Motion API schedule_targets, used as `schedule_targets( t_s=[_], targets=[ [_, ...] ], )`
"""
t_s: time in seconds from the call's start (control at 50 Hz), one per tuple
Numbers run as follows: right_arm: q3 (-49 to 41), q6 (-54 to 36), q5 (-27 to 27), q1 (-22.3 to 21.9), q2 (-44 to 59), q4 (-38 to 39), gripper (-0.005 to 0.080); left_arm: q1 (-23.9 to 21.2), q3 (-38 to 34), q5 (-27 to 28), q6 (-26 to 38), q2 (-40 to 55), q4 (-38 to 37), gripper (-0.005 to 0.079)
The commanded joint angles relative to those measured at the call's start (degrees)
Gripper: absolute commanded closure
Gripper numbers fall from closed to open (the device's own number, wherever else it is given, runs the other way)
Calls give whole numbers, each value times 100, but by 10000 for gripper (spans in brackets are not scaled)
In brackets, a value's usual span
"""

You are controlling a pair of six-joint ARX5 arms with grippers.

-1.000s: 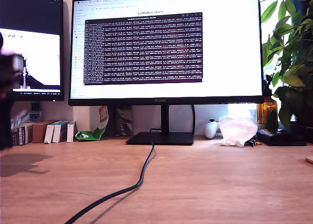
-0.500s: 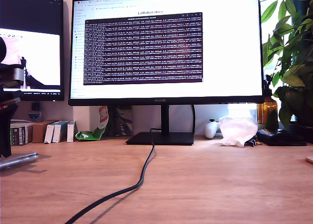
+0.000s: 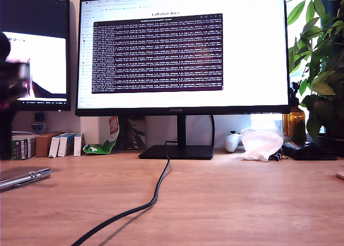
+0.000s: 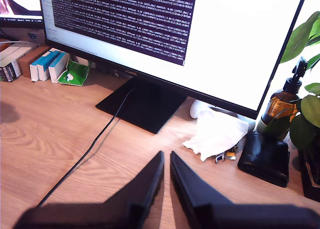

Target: Pick the metallic laser pointer with your right arm, pass it to your left arm, then place it down to the left side of the table

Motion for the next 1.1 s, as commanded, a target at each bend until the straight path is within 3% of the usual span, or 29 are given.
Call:
schedule_targets(
  t_s=[0.0, 0.3, 0.48, 0.56, 0.9, 1.08],
  targets=[
    [-87, 13, -2, 33, 9, 13, 763, -20, 107, 66, -11, 13, -9, 766],
    [-90, 186, 55, 20, 72, -1185, 763, 24, 164, 205, -354, 9, 42, 766],
    [-216, 330, 1563, -232, 63, -745, 763, 0, 162, 33, -354, -35, 275, 766],
    [-245, 326, 1867, -498, 63, -358, 763, 0, 144, -125, -354, -35, 317, 766],
    [-328, -31, 1316, -1845, 74, 72, 763, -37, -400, -553, -531, -680, 1021, 766],
    [-492, -136, 636, -2385, 74, 81, 763, -44, -785, -651, -673, -1228, 1244, 766]
  ],
)
